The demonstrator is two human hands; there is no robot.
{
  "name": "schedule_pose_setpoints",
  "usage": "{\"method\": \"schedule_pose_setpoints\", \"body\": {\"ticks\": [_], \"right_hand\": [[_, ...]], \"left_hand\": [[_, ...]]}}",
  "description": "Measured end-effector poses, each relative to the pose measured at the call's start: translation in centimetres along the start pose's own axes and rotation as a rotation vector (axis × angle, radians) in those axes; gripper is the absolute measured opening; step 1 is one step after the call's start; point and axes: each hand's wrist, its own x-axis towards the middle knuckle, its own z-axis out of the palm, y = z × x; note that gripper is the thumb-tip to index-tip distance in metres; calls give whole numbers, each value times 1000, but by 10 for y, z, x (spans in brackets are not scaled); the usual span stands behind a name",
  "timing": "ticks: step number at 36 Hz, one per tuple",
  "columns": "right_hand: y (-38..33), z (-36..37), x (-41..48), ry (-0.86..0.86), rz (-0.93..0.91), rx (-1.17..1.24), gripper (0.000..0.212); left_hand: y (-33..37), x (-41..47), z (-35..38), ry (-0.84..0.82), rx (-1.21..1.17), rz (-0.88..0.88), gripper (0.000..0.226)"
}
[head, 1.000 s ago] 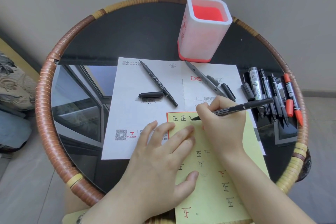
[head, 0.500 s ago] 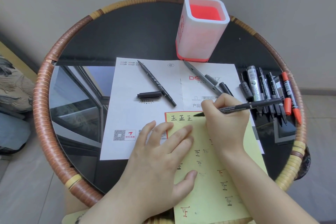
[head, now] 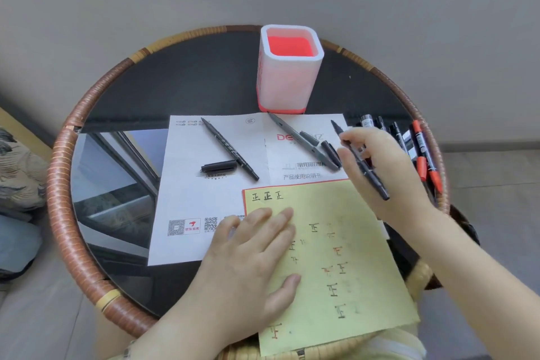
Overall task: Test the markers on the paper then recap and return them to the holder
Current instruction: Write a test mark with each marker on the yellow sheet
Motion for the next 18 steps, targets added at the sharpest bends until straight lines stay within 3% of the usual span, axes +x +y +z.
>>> {"method": "schedule_pose_setpoints", "body": {"ticks": [3,6,8,14,18], "right_hand": [[22,-17,11,-68,-123,-292,18],[37,-20,23,-238,-166,-457,48],[42,-15,29,-265,-175,-520,59],[44,-3,38,-135,-203,-477,47],[40,-15,40,9,78,-294,31]], "left_hand": [[1,0,1,10,-1,-5,51],[1,1,0,12,-7,-13,51],[1,1,0,6,-8,-17,50],[-1,1,1,-2,-16,-21,50],[-1,0,2,4,-11,-18,50]]}}
